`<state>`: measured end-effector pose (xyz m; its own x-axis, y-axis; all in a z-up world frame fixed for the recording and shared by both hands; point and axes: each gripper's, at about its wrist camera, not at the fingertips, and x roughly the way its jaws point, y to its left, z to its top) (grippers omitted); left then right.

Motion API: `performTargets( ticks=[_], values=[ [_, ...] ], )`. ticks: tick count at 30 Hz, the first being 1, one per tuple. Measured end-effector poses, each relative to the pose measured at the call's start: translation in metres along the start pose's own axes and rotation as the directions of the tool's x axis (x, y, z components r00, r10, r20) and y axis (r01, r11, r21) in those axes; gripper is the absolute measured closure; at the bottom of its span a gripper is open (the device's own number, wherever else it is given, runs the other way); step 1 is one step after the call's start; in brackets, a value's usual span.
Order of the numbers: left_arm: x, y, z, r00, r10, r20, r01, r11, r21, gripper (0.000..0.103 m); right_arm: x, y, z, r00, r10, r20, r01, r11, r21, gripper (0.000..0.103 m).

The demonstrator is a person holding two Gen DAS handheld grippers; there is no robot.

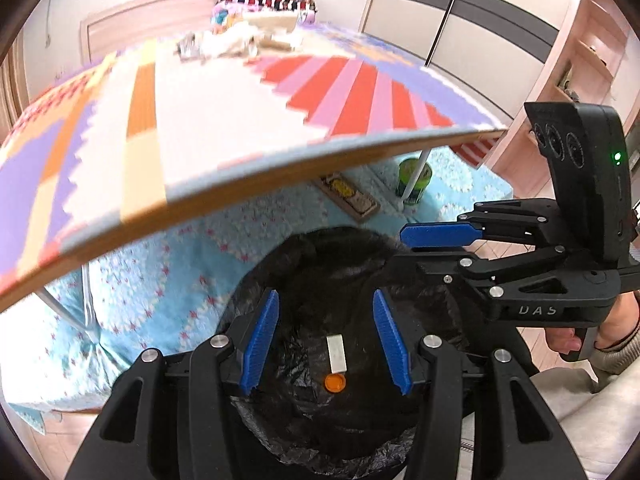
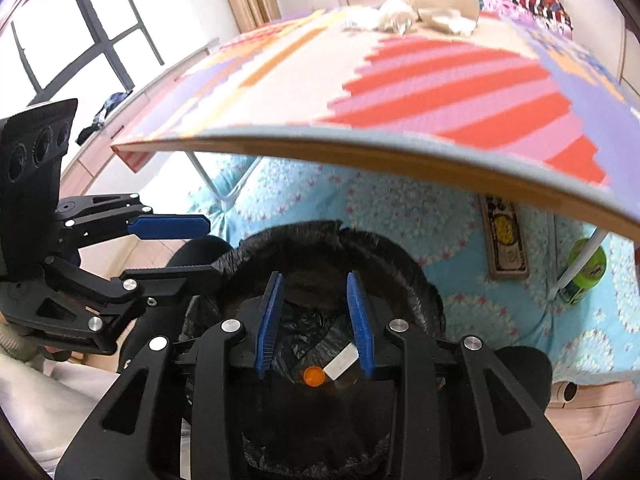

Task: Collect trash
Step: 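Raise both tools from the bin back over the board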

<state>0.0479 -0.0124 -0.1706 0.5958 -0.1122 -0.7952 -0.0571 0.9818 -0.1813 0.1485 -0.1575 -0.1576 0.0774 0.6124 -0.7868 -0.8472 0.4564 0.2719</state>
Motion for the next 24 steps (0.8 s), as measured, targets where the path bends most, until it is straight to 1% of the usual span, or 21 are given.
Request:
performTargets(
  ticks=[4,6,7,10,13,19,21,24],
  values=[
    [-0.014,-0.004,0.01,0.999,0.01,0.041,-0.011,1.0,0.016,0.055,-0.011,0.001,0.007,1.0,-0.001,0.029,0.001,1.0,-0.005,0.07],
    [-0.023,-0.004,0.017,0.998,0.018,0.066,-0.019,1.0,0.016,0.055,-0.018,0.001,0.011,0.999,0.022,0.048,-0.022,1.0,0.008,0.07],
    [-0.028,-0.006,0.021,0.996,0.016,0.084,-0.018,1.0,0.023,0.055,-0.021,0.002,0.013,0.998,0.02,0.057,-0.021,1.0,0.007,0.07],
    [-0.038,-0.01,0.03,0.993,0.02,0.116,-0.026,0.999,0.046,0.055,-0.033,0.008,0.021,0.996,0.004,0.087,-0.003,1.0,-0.02,0.07],
    [-0.046,-0.013,0.042,0.99,0.021,0.142,-0.031,0.997,0.064,0.055,-0.043,0.008,0.029,0.993,0.008,0.116,-0.004,1.0,-0.03,0.066],
    [-0.051,-0.014,0.064,0.983,0.023,0.18,-0.036,0.997,0.072,0.055,-0.055,0.002,0.047,0.987,-0.018,0.157,0.025,0.999,-0.047,0.065],
    [-0.054,-0.013,0.072,0.981,0.023,0.193,-0.04,0.996,0.081,0.055,-0.058,-0.002,0.053,0.985,-0.027,0.171,0.037,0.998,-0.052,0.06],
    [-0.057,-0.012,0.085,0.977,0.024,0.212,-0.045,0.994,0.096,0.055,-0.061,-0.007,0.065,0.98,-0.047,0.193,0.06,0.996,-0.06,0.058]
  ],
)
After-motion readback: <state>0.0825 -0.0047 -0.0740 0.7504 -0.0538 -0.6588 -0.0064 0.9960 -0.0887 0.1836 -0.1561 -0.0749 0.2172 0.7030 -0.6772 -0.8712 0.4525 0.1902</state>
